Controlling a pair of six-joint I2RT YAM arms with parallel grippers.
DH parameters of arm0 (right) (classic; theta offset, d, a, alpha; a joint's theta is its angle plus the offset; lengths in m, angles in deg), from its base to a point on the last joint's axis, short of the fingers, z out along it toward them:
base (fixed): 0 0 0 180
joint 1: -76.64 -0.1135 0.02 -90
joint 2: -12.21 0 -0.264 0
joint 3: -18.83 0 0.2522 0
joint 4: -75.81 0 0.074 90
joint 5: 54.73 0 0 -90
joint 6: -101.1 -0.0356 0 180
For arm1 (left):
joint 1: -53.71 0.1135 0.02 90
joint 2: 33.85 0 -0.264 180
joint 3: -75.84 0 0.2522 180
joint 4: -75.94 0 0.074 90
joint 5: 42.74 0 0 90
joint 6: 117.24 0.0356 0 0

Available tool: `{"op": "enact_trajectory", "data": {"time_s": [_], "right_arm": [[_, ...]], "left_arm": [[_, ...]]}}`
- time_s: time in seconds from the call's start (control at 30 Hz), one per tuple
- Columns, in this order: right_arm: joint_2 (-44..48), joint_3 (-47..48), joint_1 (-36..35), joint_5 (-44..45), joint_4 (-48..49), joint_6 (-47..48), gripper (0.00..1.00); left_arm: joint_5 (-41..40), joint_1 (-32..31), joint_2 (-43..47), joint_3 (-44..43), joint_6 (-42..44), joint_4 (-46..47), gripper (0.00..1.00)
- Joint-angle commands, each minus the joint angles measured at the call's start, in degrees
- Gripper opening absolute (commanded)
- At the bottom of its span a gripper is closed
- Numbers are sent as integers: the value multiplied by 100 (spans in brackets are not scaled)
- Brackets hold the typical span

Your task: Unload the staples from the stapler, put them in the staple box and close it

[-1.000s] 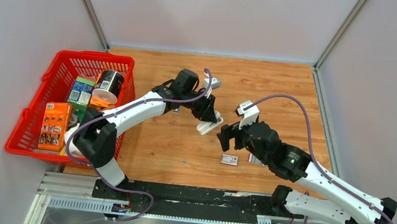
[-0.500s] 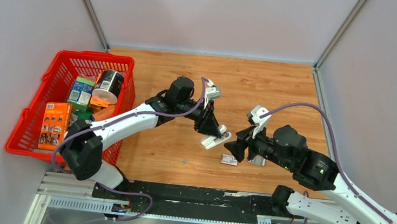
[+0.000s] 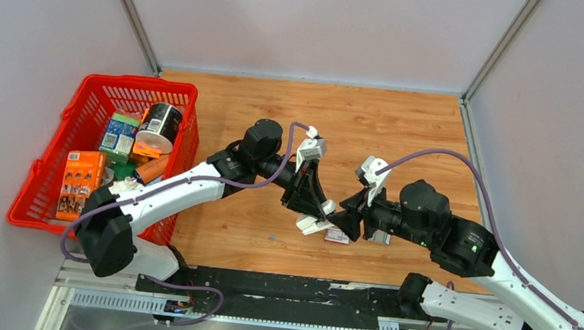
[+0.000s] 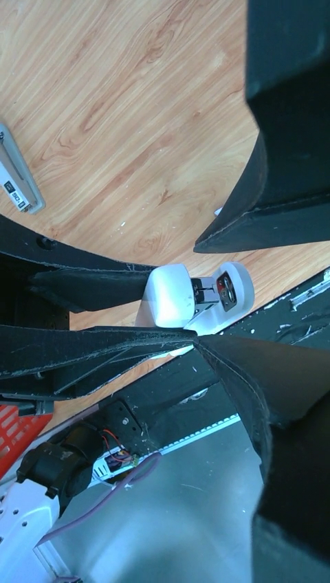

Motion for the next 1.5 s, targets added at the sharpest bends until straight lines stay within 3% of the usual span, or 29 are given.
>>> {"op": "enact_trajectory", "data": {"time_s": [0.0, 0.7, 0.8, 0.93, 1.03, 1.47], "right_arm": [[64, 291, 25, -266, 4, 118, 48], [223, -34, 16, -767, 91, 83, 40], [258, -69, 25, -811, 100, 74, 32], [363, -156, 25, -933, 109, 30, 11], [495, -332, 16, -1057, 161, -23, 2], [1057, -1562, 25, -1549, 978, -857, 0]], "left_arm": [[349, -65, 238, -11, 115, 285, 0], [621, -259, 458, 59, -201, 918, 0], [604, -268, 528, 68, -184, 918, 0], [551, -268, 555, 51, -175, 909, 0], [428, -268, 642, 42, -157, 970, 0], [-537, -268, 1310, 226, -913, 2298, 0]]}}
